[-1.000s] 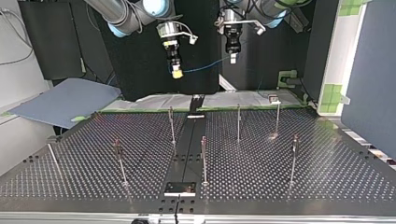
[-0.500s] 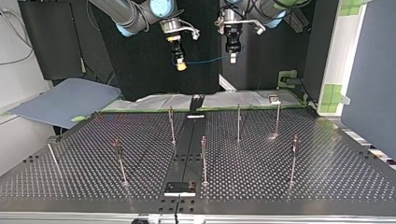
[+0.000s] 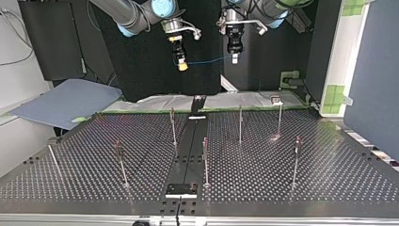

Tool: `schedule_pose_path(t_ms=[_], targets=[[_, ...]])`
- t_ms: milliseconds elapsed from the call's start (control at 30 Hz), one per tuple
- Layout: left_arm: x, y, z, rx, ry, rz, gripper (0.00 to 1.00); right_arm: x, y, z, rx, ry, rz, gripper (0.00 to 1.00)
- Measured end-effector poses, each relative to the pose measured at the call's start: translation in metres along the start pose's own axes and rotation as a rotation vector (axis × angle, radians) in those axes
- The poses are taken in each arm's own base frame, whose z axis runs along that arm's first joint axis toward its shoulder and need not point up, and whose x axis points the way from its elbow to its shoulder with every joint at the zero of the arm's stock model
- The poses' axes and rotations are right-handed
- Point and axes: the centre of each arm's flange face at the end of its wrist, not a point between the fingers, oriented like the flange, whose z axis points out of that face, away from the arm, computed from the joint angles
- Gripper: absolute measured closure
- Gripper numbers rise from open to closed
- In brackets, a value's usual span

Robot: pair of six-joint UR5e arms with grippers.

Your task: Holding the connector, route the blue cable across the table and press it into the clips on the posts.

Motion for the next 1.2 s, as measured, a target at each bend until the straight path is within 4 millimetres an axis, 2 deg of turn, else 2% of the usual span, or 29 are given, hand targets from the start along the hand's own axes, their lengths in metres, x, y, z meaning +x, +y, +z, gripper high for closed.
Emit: schedule_pose_path(t_ms=[433,567,933,1200], targets=[[0.0,0.0,0.0,0.0,0.0,0.0,1.0,0.0,0.0,0.0,0.0,0.0,0.0,1.0],[-0.004,0.008,-0.001,-0.029,-0.005,0.007,1.0,0.006,0.0,0.003,-0.007,0.007,-0.005,1.0],[-0.013,0.039,-0.03,-0.089,0.053,0.018,1.0,0.076,-0.013,0.018,-0.012,0.086,0.079,1.0],[-0.041,0.039,-0.013,-0.163,0.014,-0.003,1.0,0.13,-0.014,0.028,0.044,0.142,0.102,1.0]])
